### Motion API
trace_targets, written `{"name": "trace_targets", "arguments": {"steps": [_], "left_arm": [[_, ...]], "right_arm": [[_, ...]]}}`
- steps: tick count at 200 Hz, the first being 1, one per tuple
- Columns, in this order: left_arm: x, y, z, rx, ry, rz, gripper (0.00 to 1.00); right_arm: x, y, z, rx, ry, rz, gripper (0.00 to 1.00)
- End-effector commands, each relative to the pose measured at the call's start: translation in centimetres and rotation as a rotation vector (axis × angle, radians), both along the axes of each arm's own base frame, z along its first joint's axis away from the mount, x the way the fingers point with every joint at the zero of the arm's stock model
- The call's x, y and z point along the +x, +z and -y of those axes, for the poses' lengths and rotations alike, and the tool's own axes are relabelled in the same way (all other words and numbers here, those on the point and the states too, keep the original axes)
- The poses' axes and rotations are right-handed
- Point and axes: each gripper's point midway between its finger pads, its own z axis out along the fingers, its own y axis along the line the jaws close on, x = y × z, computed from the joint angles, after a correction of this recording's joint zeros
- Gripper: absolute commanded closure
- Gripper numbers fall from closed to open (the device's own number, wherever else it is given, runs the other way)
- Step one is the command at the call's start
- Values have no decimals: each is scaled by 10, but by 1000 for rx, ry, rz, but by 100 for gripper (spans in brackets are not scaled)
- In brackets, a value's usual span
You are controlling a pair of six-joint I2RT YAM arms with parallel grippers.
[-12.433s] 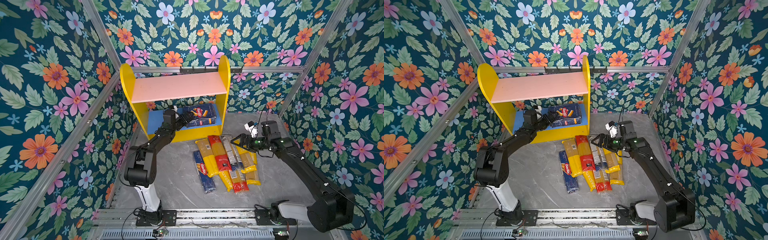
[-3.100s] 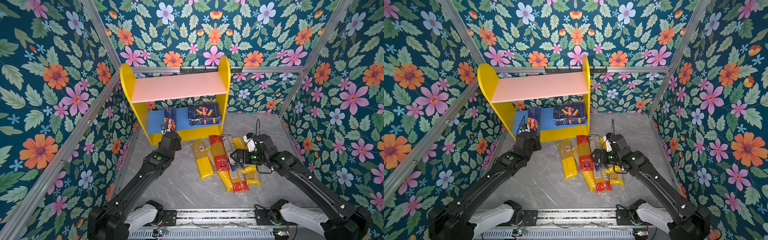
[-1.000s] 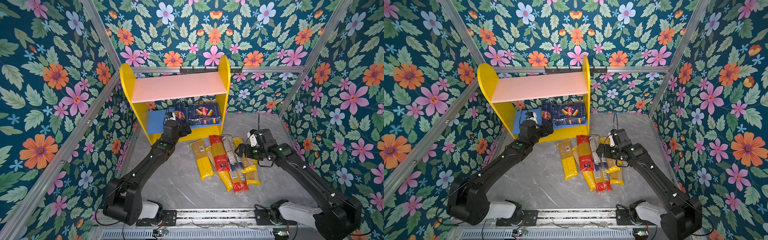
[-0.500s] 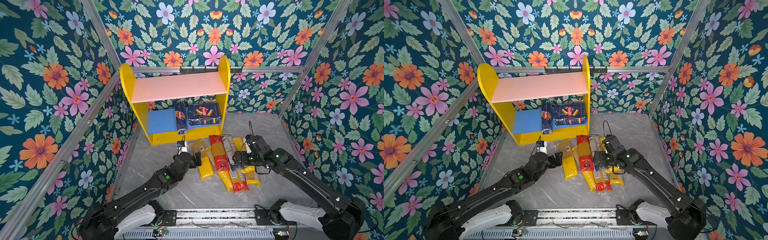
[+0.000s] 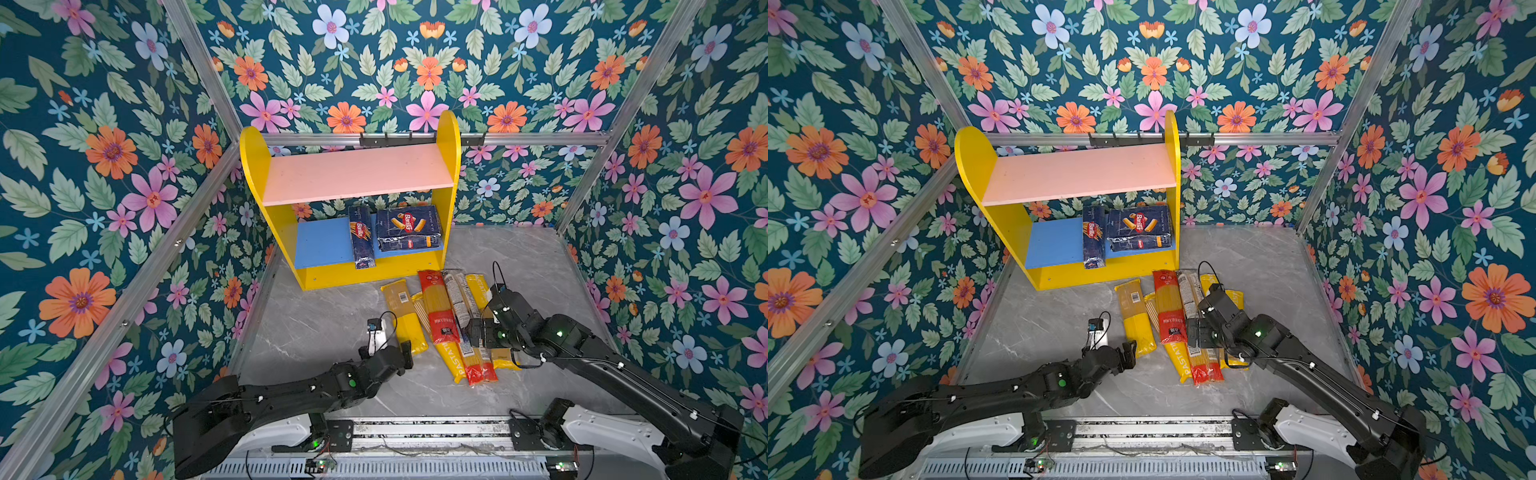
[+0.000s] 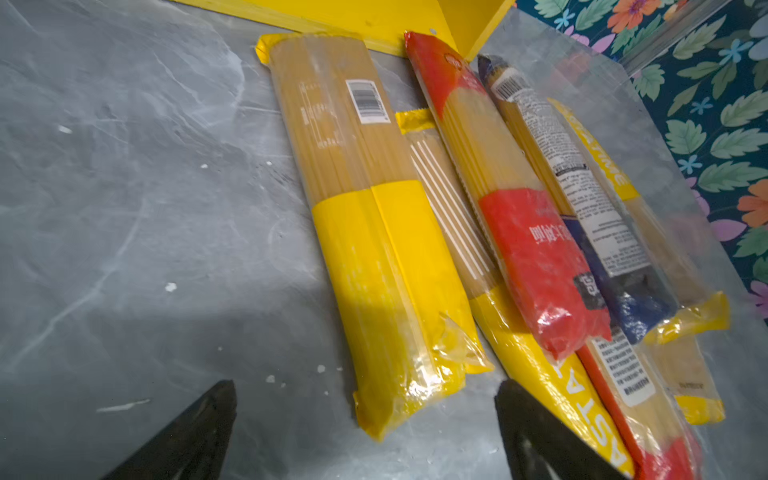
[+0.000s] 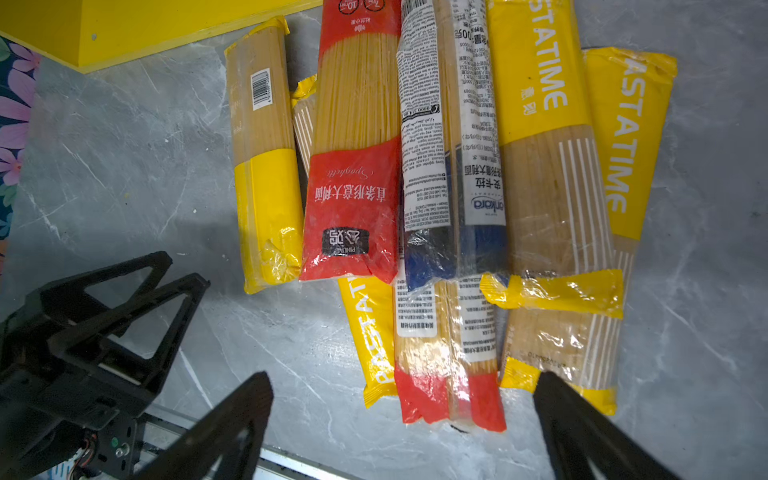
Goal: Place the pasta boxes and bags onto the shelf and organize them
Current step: 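Lower the left gripper over the yellow-banded spaghetti bag nearest it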
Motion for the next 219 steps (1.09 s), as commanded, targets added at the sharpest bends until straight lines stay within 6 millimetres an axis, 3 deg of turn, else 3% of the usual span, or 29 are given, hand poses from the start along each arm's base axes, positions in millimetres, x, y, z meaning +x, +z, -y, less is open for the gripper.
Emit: {"name": "trace_targets", "arguments": {"steps": [1,61,117,180,219], "left_arm": [[5,6,13,-54,36,24,0],[14,-12,40,21,39,-21,0],[20,-35,53,103,53,-61,0],[23,-61,58,207,70,-108,0],[20,-78,44,223,102,-146,1]], "right_arm": [[-3,-2,8,-10,-30,2,1],[-10,2,18,-9,-27,28,1],[-13,2,21,-21,-7,46,1],[-18,8,29,-25,0,67,1],[-21,14,33,-23,0,77,1]]}}
